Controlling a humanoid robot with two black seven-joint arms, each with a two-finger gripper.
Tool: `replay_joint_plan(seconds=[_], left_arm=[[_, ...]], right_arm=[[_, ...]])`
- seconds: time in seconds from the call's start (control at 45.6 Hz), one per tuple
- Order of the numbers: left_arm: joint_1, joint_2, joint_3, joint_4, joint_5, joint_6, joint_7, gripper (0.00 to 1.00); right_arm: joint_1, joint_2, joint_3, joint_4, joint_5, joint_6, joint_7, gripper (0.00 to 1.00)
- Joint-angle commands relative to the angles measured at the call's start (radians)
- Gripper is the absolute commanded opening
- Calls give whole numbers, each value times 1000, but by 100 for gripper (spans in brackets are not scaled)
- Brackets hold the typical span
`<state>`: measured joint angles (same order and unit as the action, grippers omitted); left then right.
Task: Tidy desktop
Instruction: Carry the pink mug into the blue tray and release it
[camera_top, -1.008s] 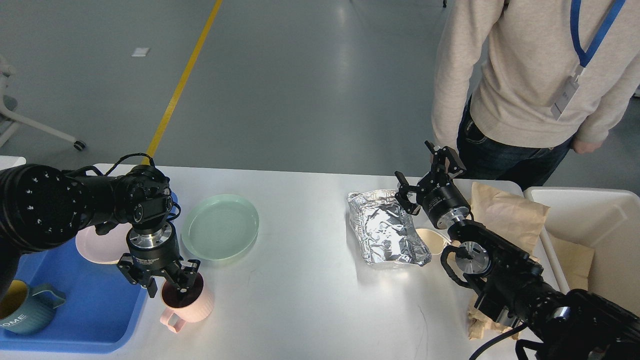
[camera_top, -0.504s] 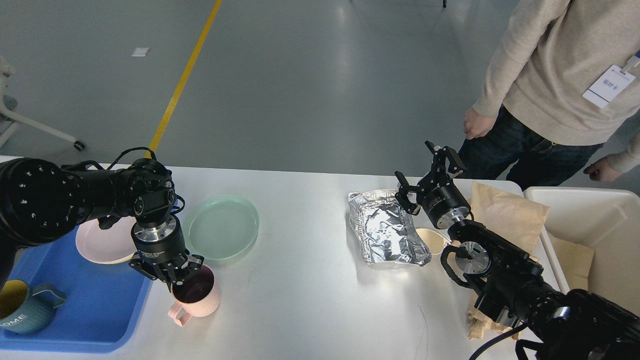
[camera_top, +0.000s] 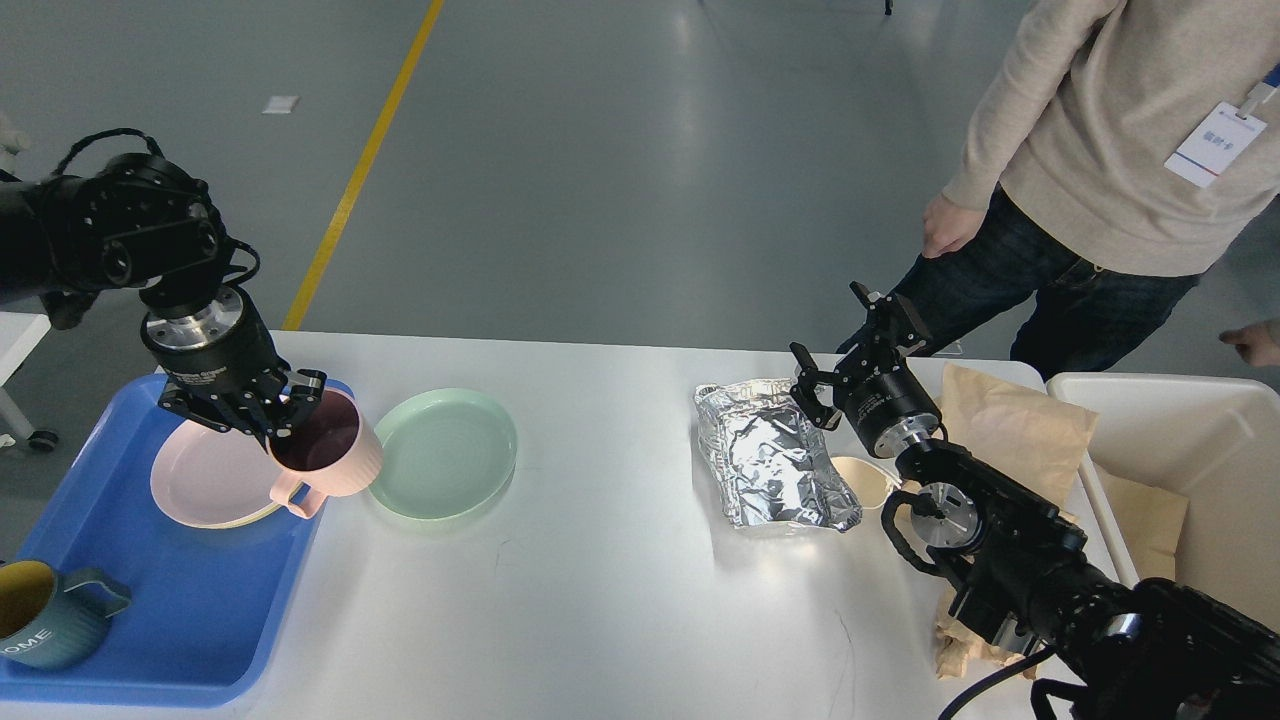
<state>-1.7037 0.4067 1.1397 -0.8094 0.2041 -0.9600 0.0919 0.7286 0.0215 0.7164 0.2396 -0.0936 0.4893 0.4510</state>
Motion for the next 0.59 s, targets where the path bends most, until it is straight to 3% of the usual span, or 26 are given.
replay_joint_plan(seconds=[0.0,0.263,0.57], left_arm=[[-4,81,23,-4,0,0,0,0],[136,218,45,25,0,0,0,0],[317,213,11,124,-2,0,-20,0]], right_arm=[[0,0,0,1,0,0,0,100],[0,0,0,1,0,0,0,100],[0,0,0,1,0,0,0,100]])
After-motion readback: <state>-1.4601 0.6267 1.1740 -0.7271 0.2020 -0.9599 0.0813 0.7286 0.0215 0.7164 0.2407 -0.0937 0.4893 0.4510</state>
